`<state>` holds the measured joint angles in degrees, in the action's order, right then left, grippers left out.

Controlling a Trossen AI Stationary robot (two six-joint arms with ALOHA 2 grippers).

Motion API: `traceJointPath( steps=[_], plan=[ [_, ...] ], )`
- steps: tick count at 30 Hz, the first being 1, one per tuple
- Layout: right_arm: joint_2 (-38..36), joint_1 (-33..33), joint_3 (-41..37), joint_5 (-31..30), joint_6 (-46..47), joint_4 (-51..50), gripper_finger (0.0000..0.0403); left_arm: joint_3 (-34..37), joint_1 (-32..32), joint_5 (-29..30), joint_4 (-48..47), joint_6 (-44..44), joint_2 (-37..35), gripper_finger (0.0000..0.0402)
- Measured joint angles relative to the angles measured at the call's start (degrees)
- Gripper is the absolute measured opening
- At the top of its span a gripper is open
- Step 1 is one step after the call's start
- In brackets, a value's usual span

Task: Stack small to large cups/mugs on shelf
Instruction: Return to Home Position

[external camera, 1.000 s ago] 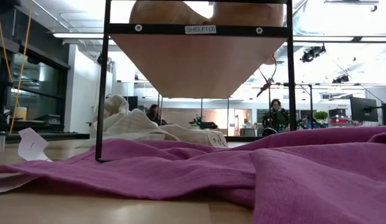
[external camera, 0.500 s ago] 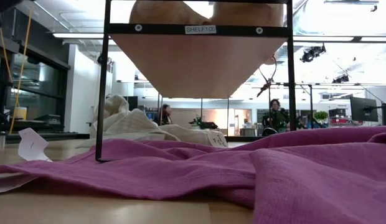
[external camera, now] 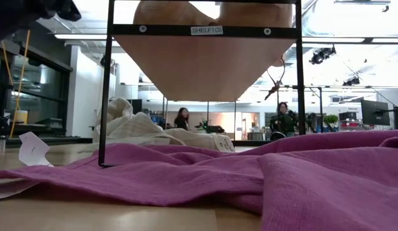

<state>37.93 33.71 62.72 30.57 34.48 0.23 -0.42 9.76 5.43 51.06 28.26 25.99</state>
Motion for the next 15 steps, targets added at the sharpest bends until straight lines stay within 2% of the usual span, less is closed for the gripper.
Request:
traceJointPath(
  steps=[8,15],
  plan=[
    [0.2,0.0,0.0,-0.1,-1.0,-1.2,0.0000,-0.1,0.0,0.2,-11.3,-0.7,0.0,0.0046],
    [1.6,0.0,0.0,-0.3,-1.9,-1.3,0.0000,-0.1,0.0,3.8,-27.7,-5.8,0.0,0.0046]
  ],
)
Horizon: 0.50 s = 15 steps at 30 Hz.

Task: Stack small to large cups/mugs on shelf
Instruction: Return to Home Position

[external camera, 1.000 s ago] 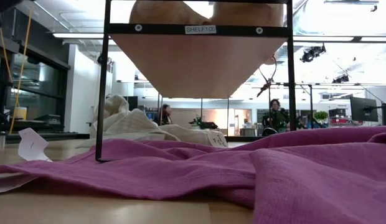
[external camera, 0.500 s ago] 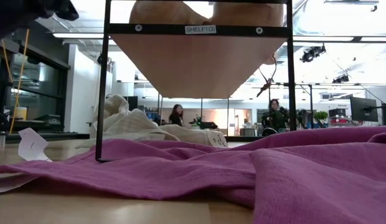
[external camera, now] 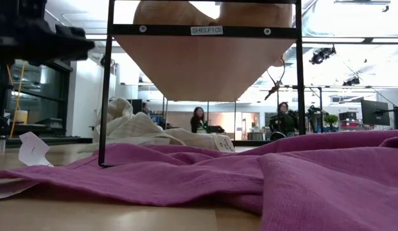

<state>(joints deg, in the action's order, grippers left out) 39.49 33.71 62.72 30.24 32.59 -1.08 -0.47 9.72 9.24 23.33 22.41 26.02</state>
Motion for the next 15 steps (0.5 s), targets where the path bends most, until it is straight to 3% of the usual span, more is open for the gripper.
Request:
traceJointPath(
  steps=[15],
  plan=[
    [3.2,0.0,0.0,0.0,-1.1,0.0,0.0000,0.0,0.0,-0.1,-15.1,-0.4,0.0,0.0046]
  ],
)
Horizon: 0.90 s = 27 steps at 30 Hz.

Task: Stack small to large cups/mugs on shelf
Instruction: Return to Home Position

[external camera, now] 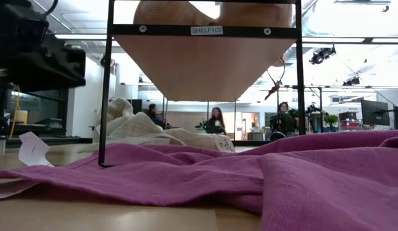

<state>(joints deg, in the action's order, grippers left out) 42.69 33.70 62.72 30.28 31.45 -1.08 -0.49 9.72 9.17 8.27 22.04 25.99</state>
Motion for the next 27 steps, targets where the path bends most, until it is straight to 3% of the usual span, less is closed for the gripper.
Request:
traceJointPath(
  steps=[8,16,27],
  plan=[
    [0.5,0.0,0.0,0.0,-0.4,0.0,0.0000,0.0,0.0,-1.4,-6.5,-3.3,0.0,0.0004],
    [0.5,0.0,0.0,-0.1,0.0,1.0,0.0000,0.0,0.0,-1.2,-6.3,-4.4,0.1,0.0024],
    [0.5,0.0,0.0,-0.1,0.3,0.9,0.0000,0.0,0.0,-1.0,-6.2,-4.3,0.1,0.0002]
  ],
)
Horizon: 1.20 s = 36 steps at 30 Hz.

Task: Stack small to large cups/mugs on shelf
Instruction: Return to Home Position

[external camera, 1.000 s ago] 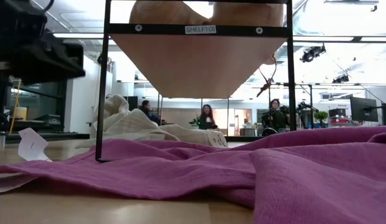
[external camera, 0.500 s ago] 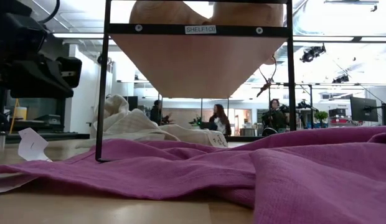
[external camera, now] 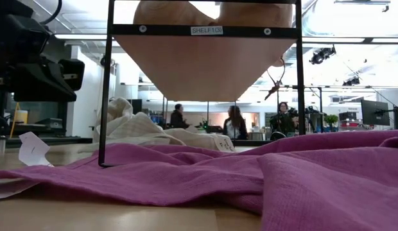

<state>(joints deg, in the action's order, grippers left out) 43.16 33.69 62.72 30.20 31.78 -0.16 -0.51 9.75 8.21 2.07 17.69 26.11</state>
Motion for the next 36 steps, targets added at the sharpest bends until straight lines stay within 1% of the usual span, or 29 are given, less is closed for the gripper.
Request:
traceJointPath(
  steps=[5,9,12,19,30,32,36],
  plan=[
    [0.0,0.0,0.0,0.1,0.8,0.0,0.0000,0.0,0.0,0.3,0.1,0.0,0.0,0.0002],
    [-0.1,0.0,0.0,0.3,1.1,0.3,0.0000,0.0,0.0,2.7,0.5,2.0,0.0,0.0001],
    [-0.2,0.0,0.0,0.3,1.4,1.3,0.0000,0.0,0.0,2.8,0.5,3.5,0.0,0.0004],
    [-0.2,0.0,0.0,0.3,1.3,1.7,0.0000,0.0,0.0,2.8,0.5,3.5,0.0,0.0014],
    [-0.2,0.0,0.0,0.3,0.2,4.2,0.0000,0.0,0.0,2.8,0.5,3.5,0.0,0.0014],
    [-0.2,0.0,0.0,0.3,0.1,4.3,0.0000,0.0,0.5,2.8,0.2,3.5,-1.5,0.0014],
    [-0.8,0.0,0.0,0.9,-0.7,4.1,0.0000,-0.1,0.4,2.3,1.0,3.5,-6.7,0.0011]
  ],
)
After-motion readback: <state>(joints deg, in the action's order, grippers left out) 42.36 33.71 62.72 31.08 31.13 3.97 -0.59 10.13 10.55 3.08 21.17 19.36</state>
